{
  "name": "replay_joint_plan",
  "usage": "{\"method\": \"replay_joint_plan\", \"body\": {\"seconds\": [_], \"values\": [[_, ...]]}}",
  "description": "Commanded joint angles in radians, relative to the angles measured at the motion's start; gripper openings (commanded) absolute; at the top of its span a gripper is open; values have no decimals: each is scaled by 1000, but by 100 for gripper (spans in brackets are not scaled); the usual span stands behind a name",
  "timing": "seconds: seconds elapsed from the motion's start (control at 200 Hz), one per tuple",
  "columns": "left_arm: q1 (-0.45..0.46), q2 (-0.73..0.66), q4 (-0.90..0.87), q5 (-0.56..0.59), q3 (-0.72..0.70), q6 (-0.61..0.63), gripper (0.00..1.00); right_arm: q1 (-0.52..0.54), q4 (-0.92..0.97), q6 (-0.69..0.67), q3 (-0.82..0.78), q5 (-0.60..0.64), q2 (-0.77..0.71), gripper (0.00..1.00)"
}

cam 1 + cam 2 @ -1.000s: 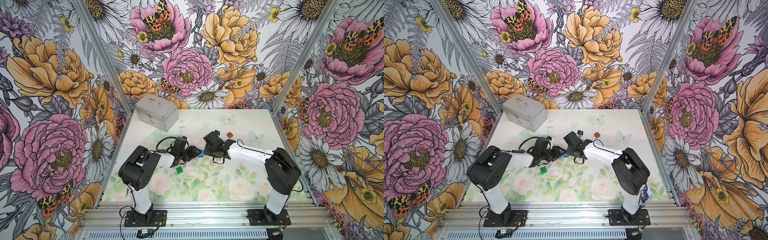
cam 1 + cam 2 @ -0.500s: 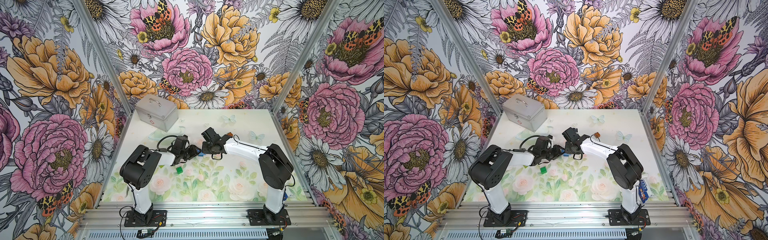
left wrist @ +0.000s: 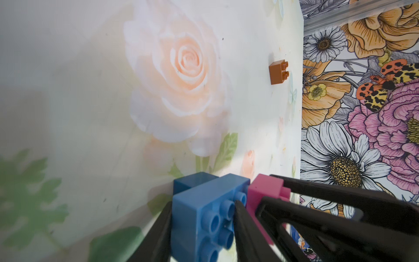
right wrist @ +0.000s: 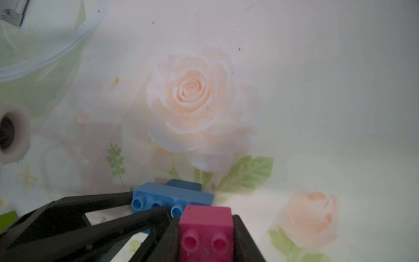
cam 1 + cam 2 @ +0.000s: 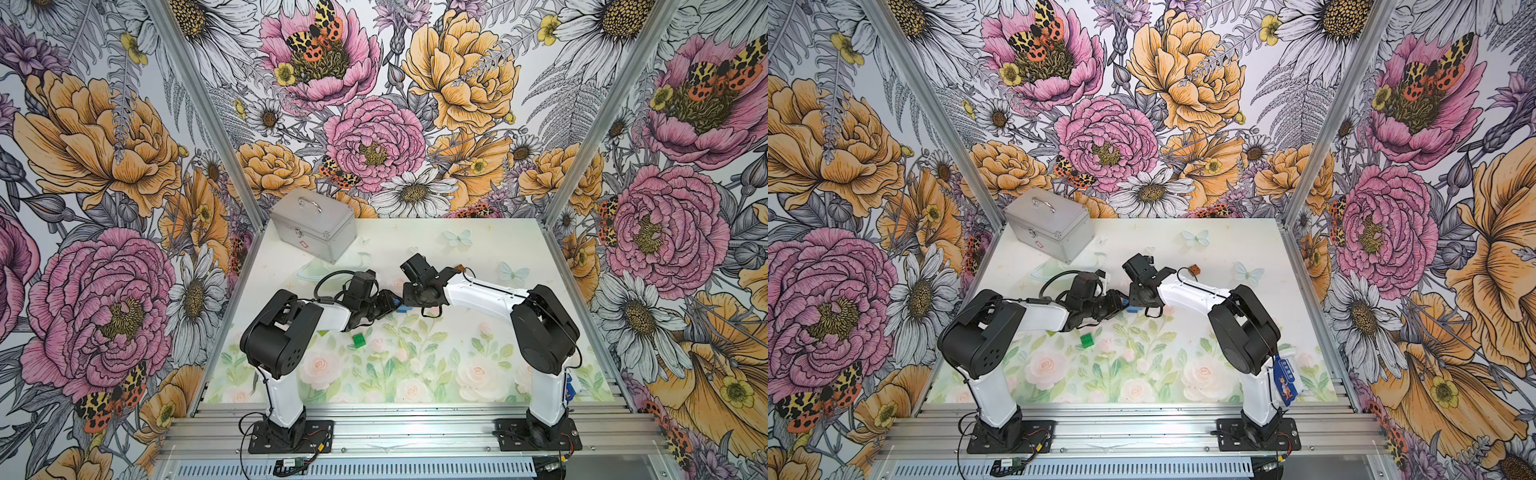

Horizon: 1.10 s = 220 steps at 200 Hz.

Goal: Assemble the letter v with lego
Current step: Assemble the lego brick with the lego brick.

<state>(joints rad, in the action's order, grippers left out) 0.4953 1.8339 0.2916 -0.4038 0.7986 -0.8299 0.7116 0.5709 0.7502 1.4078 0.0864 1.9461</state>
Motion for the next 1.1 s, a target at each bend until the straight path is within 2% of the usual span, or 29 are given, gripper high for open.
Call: {"method": "replay_joint_plan", "body": {"seconds": [0.0,0.961,1.096], "values": [[6,54,-135,43,-33,32,43,-8,57,13,23,45,28,0],[-14,59,-47,14,-120,15,39,35,85,78,31,69,124,0],[-16,53,-45,14,-127,15,39,35,173,91,71,91,154,0]]}}
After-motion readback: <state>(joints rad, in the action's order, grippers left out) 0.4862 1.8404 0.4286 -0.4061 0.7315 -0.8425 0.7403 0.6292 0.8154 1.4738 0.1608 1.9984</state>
